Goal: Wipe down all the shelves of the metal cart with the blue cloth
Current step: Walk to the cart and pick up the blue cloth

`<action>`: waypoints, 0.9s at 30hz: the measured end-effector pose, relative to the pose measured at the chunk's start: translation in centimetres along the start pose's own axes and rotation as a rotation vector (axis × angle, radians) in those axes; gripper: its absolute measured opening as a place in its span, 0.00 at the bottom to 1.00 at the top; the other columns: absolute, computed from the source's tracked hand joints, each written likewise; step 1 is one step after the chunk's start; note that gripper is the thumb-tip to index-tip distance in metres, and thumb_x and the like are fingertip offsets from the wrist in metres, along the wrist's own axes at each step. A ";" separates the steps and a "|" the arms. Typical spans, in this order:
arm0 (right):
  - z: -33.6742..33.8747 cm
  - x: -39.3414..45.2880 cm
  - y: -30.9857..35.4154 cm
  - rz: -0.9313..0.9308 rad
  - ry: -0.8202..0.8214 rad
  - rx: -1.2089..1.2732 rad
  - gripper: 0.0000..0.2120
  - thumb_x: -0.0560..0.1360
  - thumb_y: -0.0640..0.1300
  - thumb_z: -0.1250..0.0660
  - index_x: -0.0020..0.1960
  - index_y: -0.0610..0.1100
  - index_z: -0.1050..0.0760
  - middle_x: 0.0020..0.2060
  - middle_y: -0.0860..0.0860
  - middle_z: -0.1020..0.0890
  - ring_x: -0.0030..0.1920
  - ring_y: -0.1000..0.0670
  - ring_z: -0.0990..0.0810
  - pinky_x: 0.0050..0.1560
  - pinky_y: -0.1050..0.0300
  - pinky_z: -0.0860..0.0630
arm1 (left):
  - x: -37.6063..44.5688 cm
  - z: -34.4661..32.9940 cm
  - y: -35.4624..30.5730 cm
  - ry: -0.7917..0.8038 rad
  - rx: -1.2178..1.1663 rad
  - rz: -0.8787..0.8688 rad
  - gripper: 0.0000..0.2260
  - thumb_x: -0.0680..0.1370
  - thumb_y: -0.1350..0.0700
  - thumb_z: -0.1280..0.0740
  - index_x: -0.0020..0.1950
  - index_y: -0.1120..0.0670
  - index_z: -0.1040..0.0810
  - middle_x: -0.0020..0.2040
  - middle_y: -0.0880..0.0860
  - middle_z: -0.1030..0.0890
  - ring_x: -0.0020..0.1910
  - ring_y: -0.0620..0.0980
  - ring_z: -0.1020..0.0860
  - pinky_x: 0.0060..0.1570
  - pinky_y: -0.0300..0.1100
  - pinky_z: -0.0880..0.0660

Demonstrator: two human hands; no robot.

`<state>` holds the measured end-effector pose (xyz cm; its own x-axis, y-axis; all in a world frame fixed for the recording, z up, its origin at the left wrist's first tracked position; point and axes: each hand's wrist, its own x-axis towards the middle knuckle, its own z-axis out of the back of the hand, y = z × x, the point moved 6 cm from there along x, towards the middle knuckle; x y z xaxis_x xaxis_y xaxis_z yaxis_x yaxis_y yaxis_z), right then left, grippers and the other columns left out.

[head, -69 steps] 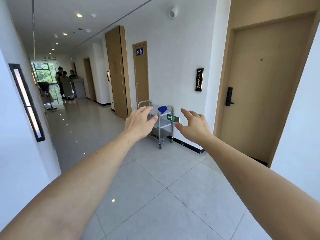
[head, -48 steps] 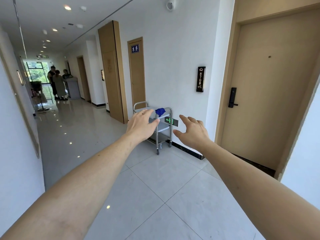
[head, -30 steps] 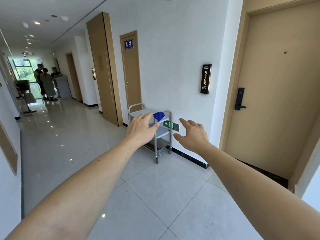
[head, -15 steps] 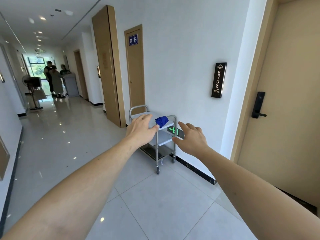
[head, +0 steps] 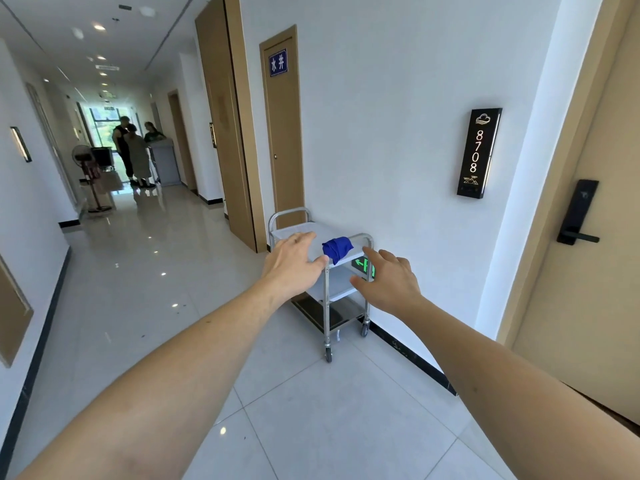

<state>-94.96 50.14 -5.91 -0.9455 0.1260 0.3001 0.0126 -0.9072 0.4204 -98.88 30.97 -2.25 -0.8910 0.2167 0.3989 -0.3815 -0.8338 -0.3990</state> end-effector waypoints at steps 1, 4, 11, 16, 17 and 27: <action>-0.7 1.1 -0.3 -0.002 0.005 -0.006 0.34 0.77 0.61 0.36 0.79 0.53 0.43 0.75 0.47 0.34 0.73 0.38 0.39 0.70 0.41 0.36 | 1.0 -0.7 0.4 0.006 0.005 -0.004 0.28 0.79 0.42 0.39 0.76 0.49 0.37 0.76 0.50 0.34 0.73 0.55 0.37 0.68 0.53 0.35; -3.1 4.5 -0.9 -0.001 0.015 -0.023 0.35 0.77 0.61 0.36 0.79 0.53 0.44 0.75 0.46 0.34 0.73 0.38 0.39 0.70 0.41 0.36 | 4.3 -2.9 2.1 0.023 0.005 -0.006 0.28 0.79 0.43 0.38 0.76 0.50 0.38 0.76 0.51 0.34 0.74 0.55 0.38 0.67 0.53 0.35; -8.1 15.2 -1.0 -0.029 0.011 -0.029 0.34 0.76 0.61 0.35 0.78 0.53 0.43 0.74 0.47 0.33 0.71 0.38 0.37 0.67 0.41 0.32 | 14.9 -6.7 7.9 0.039 -0.022 -0.027 0.28 0.79 0.43 0.38 0.77 0.50 0.38 0.76 0.50 0.35 0.74 0.54 0.37 0.66 0.53 0.34; -11.0 24.4 0.4 -0.050 0.000 -0.027 0.34 0.76 0.59 0.35 0.78 0.52 0.42 0.71 0.46 0.30 0.69 0.38 0.36 0.65 0.42 0.32 | 24.0 -7.8 12.4 0.050 -0.045 -0.047 0.28 0.79 0.43 0.39 0.77 0.49 0.38 0.77 0.48 0.37 0.74 0.53 0.38 0.68 0.53 0.36; -11.5 26.1 0.8 -0.058 0.003 -0.030 0.34 0.76 0.59 0.35 0.78 0.52 0.42 0.72 0.46 0.31 0.70 0.38 0.37 0.66 0.41 0.32 | 25.7 -8.0 13.3 0.053 -0.039 -0.056 0.27 0.79 0.43 0.40 0.77 0.49 0.38 0.77 0.48 0.37 0.75 0.54 0.39 0.69 0.53 0.36; -17.8 38.1 1.0 -0.092 0.038 -0.071 0.32 0.77 0.58 0.35 0.77 0.52 0.40 0.73 0.46 0.32 0.70 0.37 0.37 0.65 0.40 0.30 | 37.3 -12.4 21.3 0.107 -0.066 -0.030 0.28 0.79 0.42 0.40 0.77 0.49 0.39 0.77 0.50 0.37 0.75 0.55 0.39 0.70 0.55 0.37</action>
<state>-136.82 46.87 -9.28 -0.9534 0.1958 0.2295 -0.0965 -0.9187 0.3830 -143.31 27.56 -6.12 -0.8988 0.2971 0.3223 -0.4206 -0.7916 -0.4433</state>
